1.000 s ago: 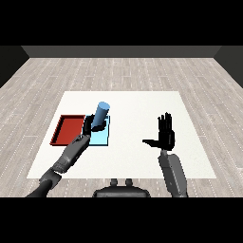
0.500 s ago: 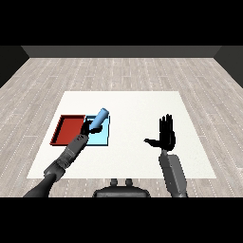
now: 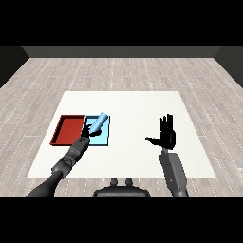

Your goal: Pick the blue can and put it in the blue box

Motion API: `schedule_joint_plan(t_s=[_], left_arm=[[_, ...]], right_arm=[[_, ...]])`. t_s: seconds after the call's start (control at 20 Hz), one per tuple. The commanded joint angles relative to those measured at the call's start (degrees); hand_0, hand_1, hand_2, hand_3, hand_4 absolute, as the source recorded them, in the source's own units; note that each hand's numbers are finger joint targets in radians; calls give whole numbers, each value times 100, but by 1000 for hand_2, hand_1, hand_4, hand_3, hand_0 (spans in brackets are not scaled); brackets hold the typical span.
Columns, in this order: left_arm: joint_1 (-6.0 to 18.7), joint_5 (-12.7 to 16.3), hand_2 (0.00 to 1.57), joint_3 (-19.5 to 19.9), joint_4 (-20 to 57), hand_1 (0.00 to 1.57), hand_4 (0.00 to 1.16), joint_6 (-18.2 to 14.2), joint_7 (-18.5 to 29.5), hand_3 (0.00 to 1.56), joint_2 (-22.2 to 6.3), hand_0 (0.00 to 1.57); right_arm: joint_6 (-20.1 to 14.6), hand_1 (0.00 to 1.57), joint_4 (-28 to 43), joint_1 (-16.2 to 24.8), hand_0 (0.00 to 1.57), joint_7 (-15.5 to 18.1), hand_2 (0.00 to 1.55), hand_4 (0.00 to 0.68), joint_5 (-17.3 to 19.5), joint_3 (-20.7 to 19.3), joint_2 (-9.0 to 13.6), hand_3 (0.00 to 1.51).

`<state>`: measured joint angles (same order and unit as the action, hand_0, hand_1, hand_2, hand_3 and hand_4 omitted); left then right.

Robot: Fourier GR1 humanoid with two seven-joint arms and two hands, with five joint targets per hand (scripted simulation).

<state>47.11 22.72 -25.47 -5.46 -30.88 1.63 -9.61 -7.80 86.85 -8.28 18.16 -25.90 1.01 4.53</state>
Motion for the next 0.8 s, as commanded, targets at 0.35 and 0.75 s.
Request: schedule_joint_plan(t_s=[0.35, 0.75], left_arm=[[341, -273, 0, 94, 538, 0, 0, 470, -204, 0, -77, 0], [66, 166, 0, 706, -430, 0, 0, 65, 1791, 0, -214, 0]], right_arm=[[224, 0, 92, 234, 0, 140, 0, 0, -44, -92, -1, 0], [211, 0, -162, -111, 0, 132, 0, 0, 247, 40, 64, 0]])
